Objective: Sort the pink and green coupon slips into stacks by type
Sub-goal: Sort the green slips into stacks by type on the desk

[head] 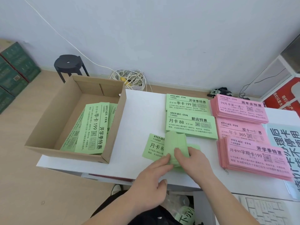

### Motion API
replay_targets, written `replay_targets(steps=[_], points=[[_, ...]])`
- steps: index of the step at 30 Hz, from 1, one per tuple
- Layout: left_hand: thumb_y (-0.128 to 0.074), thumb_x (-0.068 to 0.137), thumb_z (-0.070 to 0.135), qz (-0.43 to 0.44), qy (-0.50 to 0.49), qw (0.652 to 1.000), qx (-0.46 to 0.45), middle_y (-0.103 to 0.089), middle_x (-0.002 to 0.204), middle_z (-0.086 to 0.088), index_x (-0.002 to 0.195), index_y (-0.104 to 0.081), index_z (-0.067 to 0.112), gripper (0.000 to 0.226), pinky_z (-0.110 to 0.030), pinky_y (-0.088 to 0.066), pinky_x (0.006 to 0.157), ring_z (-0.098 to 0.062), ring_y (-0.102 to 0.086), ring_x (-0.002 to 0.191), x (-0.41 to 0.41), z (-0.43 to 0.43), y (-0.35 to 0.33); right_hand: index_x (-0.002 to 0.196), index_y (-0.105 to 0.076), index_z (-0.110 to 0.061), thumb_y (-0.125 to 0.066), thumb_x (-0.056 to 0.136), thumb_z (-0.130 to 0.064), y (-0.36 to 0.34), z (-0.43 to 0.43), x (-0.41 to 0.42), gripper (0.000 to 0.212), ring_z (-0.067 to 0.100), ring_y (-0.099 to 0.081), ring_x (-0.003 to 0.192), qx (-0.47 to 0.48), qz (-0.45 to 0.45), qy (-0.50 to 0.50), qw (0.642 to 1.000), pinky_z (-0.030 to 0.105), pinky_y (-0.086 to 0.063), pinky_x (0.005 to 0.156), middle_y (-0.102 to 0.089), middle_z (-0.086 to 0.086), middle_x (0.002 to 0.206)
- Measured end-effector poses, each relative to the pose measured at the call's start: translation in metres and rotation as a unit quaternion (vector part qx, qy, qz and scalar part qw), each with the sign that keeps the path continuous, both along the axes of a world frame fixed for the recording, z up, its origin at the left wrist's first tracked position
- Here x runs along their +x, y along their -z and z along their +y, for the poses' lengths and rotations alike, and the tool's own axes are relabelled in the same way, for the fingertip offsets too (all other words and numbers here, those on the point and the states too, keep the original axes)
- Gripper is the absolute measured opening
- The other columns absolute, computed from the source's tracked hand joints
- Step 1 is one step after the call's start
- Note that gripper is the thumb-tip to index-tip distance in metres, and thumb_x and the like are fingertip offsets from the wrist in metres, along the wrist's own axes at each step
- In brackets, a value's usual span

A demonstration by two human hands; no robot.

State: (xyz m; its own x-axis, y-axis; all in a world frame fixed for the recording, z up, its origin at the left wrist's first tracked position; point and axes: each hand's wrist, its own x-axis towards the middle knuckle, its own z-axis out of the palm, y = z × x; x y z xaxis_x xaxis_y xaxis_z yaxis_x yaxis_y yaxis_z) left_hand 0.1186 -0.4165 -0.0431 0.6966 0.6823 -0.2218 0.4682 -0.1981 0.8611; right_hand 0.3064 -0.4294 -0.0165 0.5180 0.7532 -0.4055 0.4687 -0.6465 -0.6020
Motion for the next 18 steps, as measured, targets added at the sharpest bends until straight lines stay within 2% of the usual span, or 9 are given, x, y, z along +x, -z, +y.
replay_targets(steps=[2, 5, 7, 9, 11, 13, 16, 17, 18], points=[[-0.051, 0.095, 0.005, -0.026, -0.085, 0.996, -0.029, -0.031, 0.155, 0.036, 0.133, -0.061, 0.041, 0.053, -0.014, -0.017, 0.120, 0.021, -0.019, 0.142, -0.003, 0.005, 0.006, 0.071, -0.056, -0.016, -0.057, 0.090, -0.059, 0.001, 0.000, -0.003, 0.048, 0.016, -0.055, 0.064, 0.006, -0.011, -0.006, 1.000, 0.034, -0.046, 0.062, -0.058, -0.006, 0.067], [-0.055, 0.093, 0.004, -0.017, -0.283, 0.957, -0.064, -0.039, 0.154, 0.022, 0.116, -0.060, 0.040, 0.044, -0.027, -0.034, 0.116, -0.003, -0.042, 0.140, -0.007, 0.025, 0.006, 0.069, -0.053, -0.023, -0.060, 0.092, -0.059, -0.003, 0.000, -0.009, 0.043, 0.011, -0.054, 0.064, 0.013, -0.021, -0.023, 0.999, 0.028, -0.036, 0.057, -0.056, -0.007, 0.071], [-0.059, 0.093, 0.004, -0.033, -0.340, 0.930, -0.137, -0.051, 0.141, 0.014, 0.121, -0.056, 0.035, 0.042, -0.022, -0.045, 0.097, -0.011, -0.056, 0.126, -0.007, 0.037, -0.002, 0.068, -0.050, -0.024, -0.058, 0.092, -0.060, -0.006, 0.000, -0.011, 0.044, 0.009, -0.052, 0.064, 0.010, -0.041, -0.027, 0.999, 0.027, -0.034, 0.056, -0.054, -0.007, 0.074], [-0.063, 0.093, 0.005, -0.071, -0.358, 0.901, -0.236, -0.060, 0.126, 0.011, 0.130, -0.053, 0.029, 0.045, -0.020, -0.047, 0.077, -0.014, -0.064, 0.109, -0.002, 0.047, -0.008, 0.067, -0.049, -0.024, -0.058, 0.092, -0.060, -0.009, 0.002, -0.013, 0.045, 0.009, -0.052, 0.065, 0.010, -0.048, -0.028, 0.998, 0.027, -0.033, 0.056, -0.054, -0.005, 0.075], [-0.069, 0.091, 0.012, -0.097, -0.365, 0.874, -0.305, -0.067, 0.117, 0.003, 0.136, -0.050, 0.025, 0.050, -0.028, -0.047, 0.071, -0.017, -0.066, 0.093, 0.002, 0.053, -0.006, 0.067, -0.048, -0.025, -0.058, 0.093, -0.059, -0.011, 0.002, -0.015, 0.045, 0.008, -0.051, 0.065, 0.011, -0.042, -0.025, 0.999, 0.026, -0.032, 0.057, -0.053, -0.005, 0.074], [-0.072, 0.089, 0.023, -0.068, -0.340, 0.875, -0.338, -0.071, 0.107, -0.004, 0.135, -0.053, 0.027, 0.050, -0.032, -0.045, 0.067, -0.020, -0.061, 0.082, 0.006, 0.055, -0.004, 0.067, -0.047, -0.026, -0.059, 0.093, -0.059, -0.014, 0.001, -0.016, 0.044, 0.008, -0.050, 0.064, 0.017, -0.039, -0.024, 0.999, 0.026, -0.032, 0.057, -0.051, -0.006, 0.074], [-0.070, 0.091, 0.025, -0.061, -0.282, 0.900, -0.327, -0.070, 0.098, -0.001, 0.126, -0.066, 0.024, 0.036, -0.023, -0.042, 0.059, -0.015, -0.056, 0.076, 0.016, 0.049, -0.011, 0.067, -0.049, -0.028, -0.058, 0.093, -0.060, -0.016, 0.000, -0.015, 0.043, 0.008, -0.051, 0.065, 0.020, -0.030, -0.022, 0.999, 0.027, -0.033, 0.058, -0.052, -0.007, 0.074], [-0.068, 0.092, 0.026, -0.058, -0.260, 0.921, -0.286, -0.067, 0.102, 0.005, 0.127, -0.066, 0.027, 0.035, -0.019, -0.045, 0.064, -0.012, -0.057, 0.081, 0.019, 0.043, -0.015, 0.066, -0.049, -0.028, -0.057, 0.094, -0.060, -0.016, 0.000, -0.015, 0.043, 0.008, -0.051, 0.065, 0.020, -0.028, -0.021, 0.999, 0.027, -0.034, 0.058, -0.052, -0.007, 0.073], [-0.067, 0.093, 0.030, -0.041, -0.226, 0.949, -0.217, -0.061, 0.111, 0.011, 0.133, -0.062, 0.030, 0.040, -0.018, -0.047, 0.077, -0.008, -0.058, 0.092, 0.021, 0.036, -0.016, 0.065, -0.049, -0.029, -0.055, 0.094, -0.061, -0.017, 0.000, -0.015, 0.044, 0.008, -0.052, 0.066, 0.021, -0.022, -0.019, 0.999, 0.028, -0.035, 0.060, -0.053, -0.008, 0.073]])
